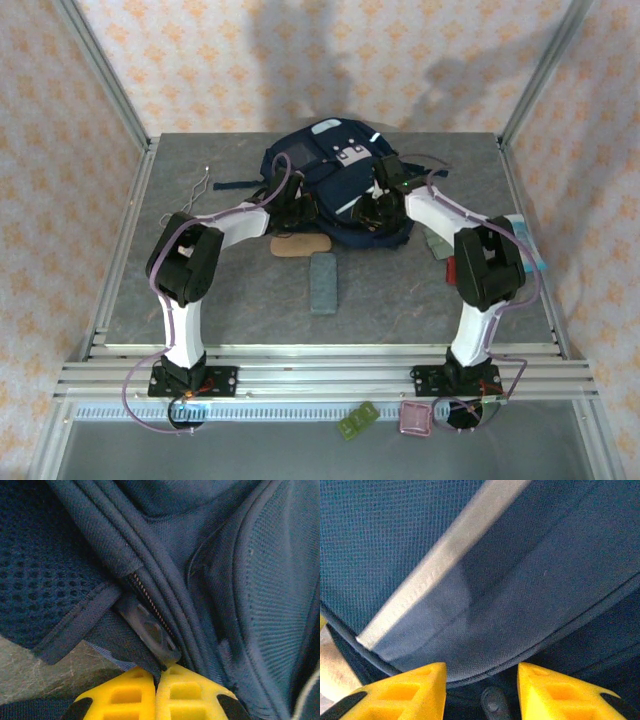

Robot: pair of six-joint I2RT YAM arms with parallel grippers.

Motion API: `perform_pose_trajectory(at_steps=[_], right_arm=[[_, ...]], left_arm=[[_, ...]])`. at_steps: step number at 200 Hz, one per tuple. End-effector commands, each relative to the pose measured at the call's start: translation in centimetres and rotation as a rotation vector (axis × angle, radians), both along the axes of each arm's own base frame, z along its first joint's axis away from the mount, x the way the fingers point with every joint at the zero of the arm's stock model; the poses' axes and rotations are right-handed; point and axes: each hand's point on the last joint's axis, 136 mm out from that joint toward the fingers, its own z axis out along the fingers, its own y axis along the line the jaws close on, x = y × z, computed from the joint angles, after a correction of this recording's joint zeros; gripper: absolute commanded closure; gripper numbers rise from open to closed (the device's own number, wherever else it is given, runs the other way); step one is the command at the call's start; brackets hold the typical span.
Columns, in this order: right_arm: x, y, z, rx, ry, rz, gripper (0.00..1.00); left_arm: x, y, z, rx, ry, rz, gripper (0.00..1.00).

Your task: Pack books, pencil case, and school supplies into a backpack

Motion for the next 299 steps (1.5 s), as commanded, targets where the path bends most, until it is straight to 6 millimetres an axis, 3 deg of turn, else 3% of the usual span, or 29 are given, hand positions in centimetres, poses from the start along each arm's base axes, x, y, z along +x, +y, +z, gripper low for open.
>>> perform_pose_trajectory(at_steps=[1,29,67,93,116,147,164,195,270,299], right_arm=[[-2.5,1.3,0.6,0.097,0.041,0.085,0.61],[-4.6,2.7,1.6,0.206,0.061,0.160,0.66],[-7.0,2.7,3.5,0.279,0.046,0.203,0.71],[-8.3,1.7,2.6,0.242,0.066,0.202,0.72],[-7.5,-0.3,1.6,0.118,0.048,0.120,0.74],[-5.1,-2.0,5.6,0.053,-0.119,0.000,0.70],[-4.8,-3.2,6.4,-0.046,-0.167,-0.038,0.69],[-5.5,-4.3,4.5,-0.123,-0.142,-0.060,0.65],[-5.8,-1.6,1.8,-0.122,-0.133,-0.043,0.67],[-5.5,-2.0,0.9,-0.216,-0.122,-0.066,0.66]], left_arm=[[0.6,-1.0,1.2,-0.012,-0.075,-0.019,1.00],[0.8,-0.9,1.2,-0.007,-0.072,-0.018,1.00],[0.8,-1.0,1.1,-0.010,-0.071,-0.018,1.00],[0.8,-1.0,1.0,-0.012,-0.069,-0.018,1.00],[0.8,-1.0,1.1,-0.014,-0.072,-0.018,1.00],[0.8,-1.1,1.7,-0.019,-0.081,-0.018,1.00],[0.8,-1.1,2.0,-0.022,-0.085,-0.019,1.00],[1.0,-1.3,2.4,-0.031,-0.090,-0.023,1.00],[1.1,-1.4,2.7,-0.028,-0.092,-0.020,1.00],[1.2,-1.6,2.8,-0.037,-0.093,-0.022,1.00]])
